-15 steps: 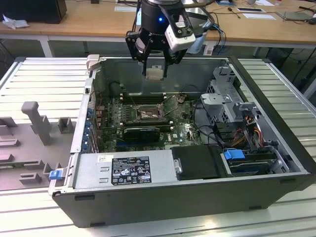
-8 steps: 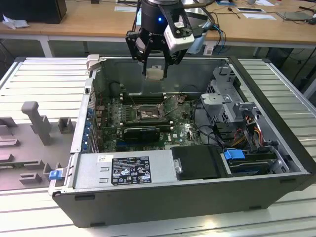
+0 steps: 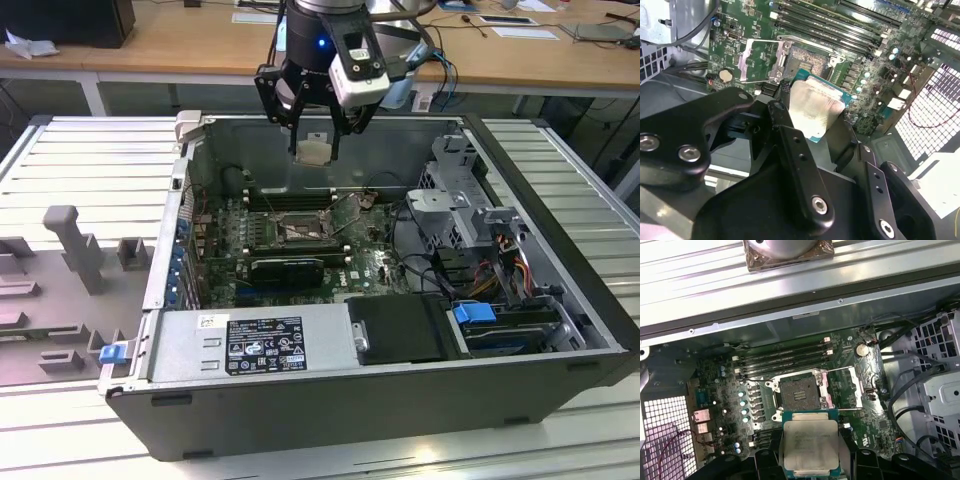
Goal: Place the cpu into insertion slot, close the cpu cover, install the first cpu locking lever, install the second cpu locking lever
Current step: 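Place the cpu into insertion slot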
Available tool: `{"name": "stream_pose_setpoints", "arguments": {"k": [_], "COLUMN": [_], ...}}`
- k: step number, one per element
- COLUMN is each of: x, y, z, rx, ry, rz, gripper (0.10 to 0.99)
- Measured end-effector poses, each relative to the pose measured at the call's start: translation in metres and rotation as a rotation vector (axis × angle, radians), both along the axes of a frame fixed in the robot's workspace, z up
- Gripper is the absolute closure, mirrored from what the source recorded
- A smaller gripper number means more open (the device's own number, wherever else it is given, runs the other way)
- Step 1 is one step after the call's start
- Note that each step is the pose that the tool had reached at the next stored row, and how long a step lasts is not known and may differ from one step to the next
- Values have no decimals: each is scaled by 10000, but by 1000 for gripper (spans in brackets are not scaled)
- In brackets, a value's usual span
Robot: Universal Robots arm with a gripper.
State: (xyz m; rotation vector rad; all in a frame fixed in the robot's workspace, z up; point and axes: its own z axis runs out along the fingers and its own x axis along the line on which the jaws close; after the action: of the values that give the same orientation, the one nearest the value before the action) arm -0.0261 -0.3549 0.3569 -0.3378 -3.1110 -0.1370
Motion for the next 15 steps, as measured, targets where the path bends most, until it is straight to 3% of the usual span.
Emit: {"name": "stream_pose_setpoints", "arguments": {"k": [15], "x": [0], "y": [0], "z": [0], "rx": [-24], "ry": [1], "rz": [-909], "gripper": [557]}}
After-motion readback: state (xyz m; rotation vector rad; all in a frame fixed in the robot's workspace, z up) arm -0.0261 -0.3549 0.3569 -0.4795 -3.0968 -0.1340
